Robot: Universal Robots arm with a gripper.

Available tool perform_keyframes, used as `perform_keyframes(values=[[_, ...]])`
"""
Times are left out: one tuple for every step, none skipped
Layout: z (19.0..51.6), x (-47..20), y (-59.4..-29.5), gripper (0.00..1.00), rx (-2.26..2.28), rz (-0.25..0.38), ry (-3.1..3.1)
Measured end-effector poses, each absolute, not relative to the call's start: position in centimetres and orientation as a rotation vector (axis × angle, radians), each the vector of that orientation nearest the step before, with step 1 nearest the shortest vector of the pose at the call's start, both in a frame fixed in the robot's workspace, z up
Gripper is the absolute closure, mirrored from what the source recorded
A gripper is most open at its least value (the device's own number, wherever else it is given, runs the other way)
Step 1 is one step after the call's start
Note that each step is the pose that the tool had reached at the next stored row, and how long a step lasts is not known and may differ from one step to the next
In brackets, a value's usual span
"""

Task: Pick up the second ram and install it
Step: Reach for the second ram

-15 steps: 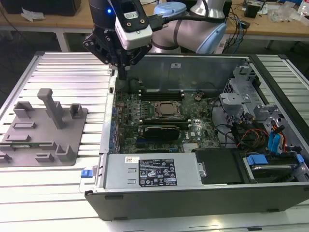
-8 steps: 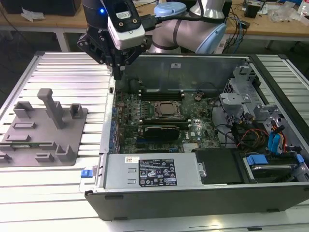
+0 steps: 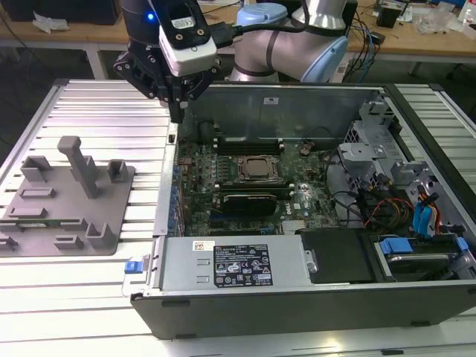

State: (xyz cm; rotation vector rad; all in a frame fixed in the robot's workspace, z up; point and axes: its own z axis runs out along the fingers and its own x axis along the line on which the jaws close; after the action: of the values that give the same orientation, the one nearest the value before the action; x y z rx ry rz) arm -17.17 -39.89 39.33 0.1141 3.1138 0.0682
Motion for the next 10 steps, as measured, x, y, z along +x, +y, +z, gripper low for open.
perform_keyframes(values=[[39.3, -17.3, -39.9, 0.92, 0.114, 0.068, 3.114], [39.3, -17.5, -39.9, 0.92, 0.114, 0.068, 3.114], [39.3, -17.8, -39.9, 0.92, 0.114, 0.068, 3.114], [39.3, -18.0, -39.9, 0.92, 0.114, 0.068, 3.114], [39.3, -18.1, -39.9, 0.92, 0.114, 0.068, 3.114], [39.3, -18.3, -39.9, 0.92, 0.114, 0.068, 3.114], [39.3, -18.5, -39.9, 0.92, 0.114, 0.068, 3.114], [39.3, -18.6, -39.9, 0.92, 0.114, 0.068, 3.114], [39.3, -18.7, -39.9, 0.92, 0.114, 0.068, 3.114], [39.3, -18.9, -39.9, 0.92, 0.114, 0.068, 3.114]])
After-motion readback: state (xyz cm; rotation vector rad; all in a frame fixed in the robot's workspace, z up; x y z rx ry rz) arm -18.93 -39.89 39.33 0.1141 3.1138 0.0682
